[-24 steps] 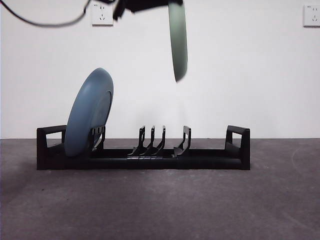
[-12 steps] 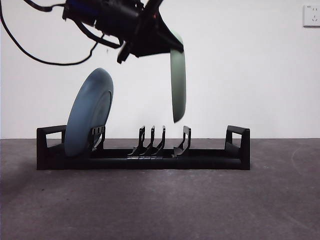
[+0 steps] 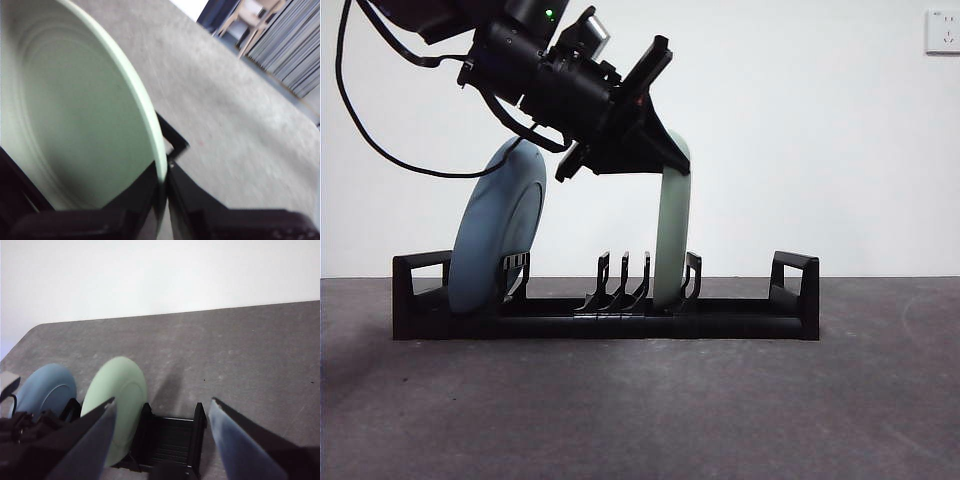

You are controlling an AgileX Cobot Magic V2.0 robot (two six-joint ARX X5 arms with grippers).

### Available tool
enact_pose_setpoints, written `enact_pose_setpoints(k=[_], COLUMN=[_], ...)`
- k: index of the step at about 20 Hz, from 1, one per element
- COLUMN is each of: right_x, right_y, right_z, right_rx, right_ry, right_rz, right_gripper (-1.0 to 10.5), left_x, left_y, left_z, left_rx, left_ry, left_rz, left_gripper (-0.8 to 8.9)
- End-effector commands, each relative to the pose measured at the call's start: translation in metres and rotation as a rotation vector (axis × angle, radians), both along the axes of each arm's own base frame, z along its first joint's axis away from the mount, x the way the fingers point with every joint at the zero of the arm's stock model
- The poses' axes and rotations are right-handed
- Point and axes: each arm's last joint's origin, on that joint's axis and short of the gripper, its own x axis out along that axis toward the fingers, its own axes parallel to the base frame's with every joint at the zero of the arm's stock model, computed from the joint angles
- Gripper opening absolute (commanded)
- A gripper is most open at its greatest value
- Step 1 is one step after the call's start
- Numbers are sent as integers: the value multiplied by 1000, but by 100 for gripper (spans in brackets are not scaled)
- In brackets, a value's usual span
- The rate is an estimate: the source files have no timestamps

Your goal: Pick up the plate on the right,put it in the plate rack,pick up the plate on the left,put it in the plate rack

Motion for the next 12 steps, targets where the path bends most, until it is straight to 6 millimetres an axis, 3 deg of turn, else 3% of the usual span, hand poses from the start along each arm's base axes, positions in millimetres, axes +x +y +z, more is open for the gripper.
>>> enact_pose_setpoints(k=[1,6,12], right_x=[3,3,3], right_y=[0,0,0], right_z=[-1,-2,-3], right_rx=[6,6,5], right_ry=[7,8,22], right_rz=[-7,-7,-5], right_gripper=[312,312,310], left_x=[-3,-9,-14], left_y=[-4,-11,-8], left_z=[-4,-6,4], left_rx=[28,45,33], left_ry=[7,29,18], left_rz=[-20,-36,-45], left_gripper=[13,234,235])
